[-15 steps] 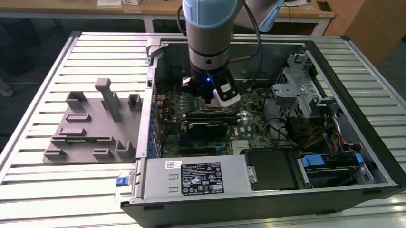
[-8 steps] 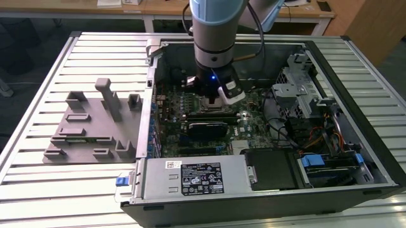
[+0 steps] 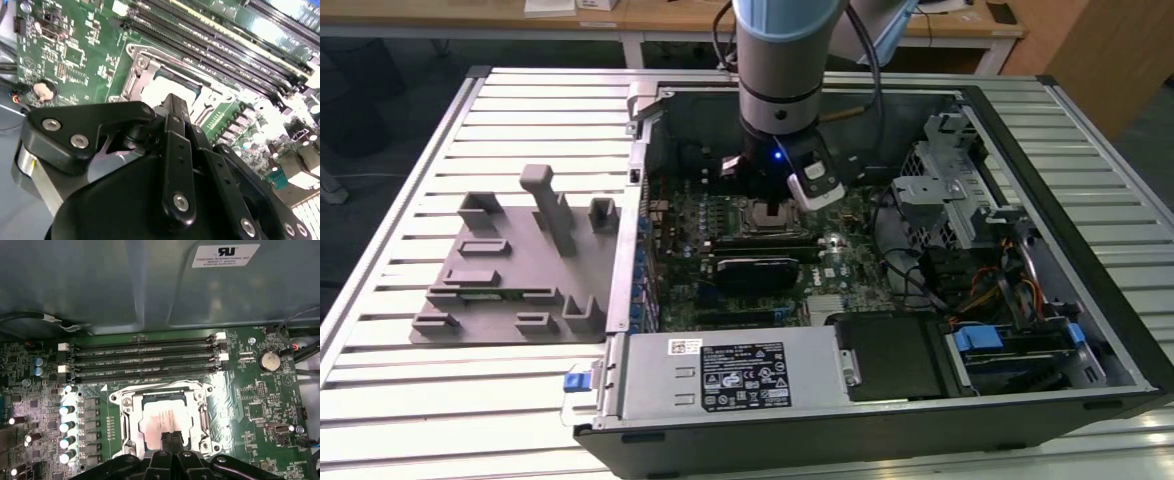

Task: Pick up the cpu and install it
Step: 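Install the second cpu locking lever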

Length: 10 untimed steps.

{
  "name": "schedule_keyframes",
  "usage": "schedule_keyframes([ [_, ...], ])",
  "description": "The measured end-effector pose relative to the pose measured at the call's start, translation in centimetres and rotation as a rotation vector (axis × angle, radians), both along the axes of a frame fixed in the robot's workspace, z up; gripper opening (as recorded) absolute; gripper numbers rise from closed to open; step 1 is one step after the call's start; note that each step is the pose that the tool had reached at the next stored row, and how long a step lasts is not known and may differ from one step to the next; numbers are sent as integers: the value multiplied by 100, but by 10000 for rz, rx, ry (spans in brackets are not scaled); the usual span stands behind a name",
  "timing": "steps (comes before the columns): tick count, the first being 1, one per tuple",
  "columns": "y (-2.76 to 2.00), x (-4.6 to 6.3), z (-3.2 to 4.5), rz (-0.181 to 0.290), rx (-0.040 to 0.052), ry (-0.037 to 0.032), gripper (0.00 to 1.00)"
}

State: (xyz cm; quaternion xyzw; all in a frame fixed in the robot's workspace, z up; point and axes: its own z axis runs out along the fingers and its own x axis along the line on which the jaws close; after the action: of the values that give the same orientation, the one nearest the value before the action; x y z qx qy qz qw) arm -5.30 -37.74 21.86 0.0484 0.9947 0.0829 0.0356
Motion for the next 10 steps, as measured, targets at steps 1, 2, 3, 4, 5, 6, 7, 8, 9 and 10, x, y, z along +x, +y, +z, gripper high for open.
schedule_keyframes([
  [1,7,0,0,0,-33,0,11],
  [2,14,0,0,0,-60,0,11],
  [3,20,0,0,0,-82,0,11],
  [4,24,0,0,1,-95,0,11],
  [5,24,0,0,1,-96,0,11],
  [6,24,0,0,2,-97,0,11],
  [7,24,0,0,2,-97,0,11],
  [8,25,0,0,0,-98,0,11],
  [9,26,0,0,1,-98,0,11],
  [10,26,0,0,0,-98,0,11],
])
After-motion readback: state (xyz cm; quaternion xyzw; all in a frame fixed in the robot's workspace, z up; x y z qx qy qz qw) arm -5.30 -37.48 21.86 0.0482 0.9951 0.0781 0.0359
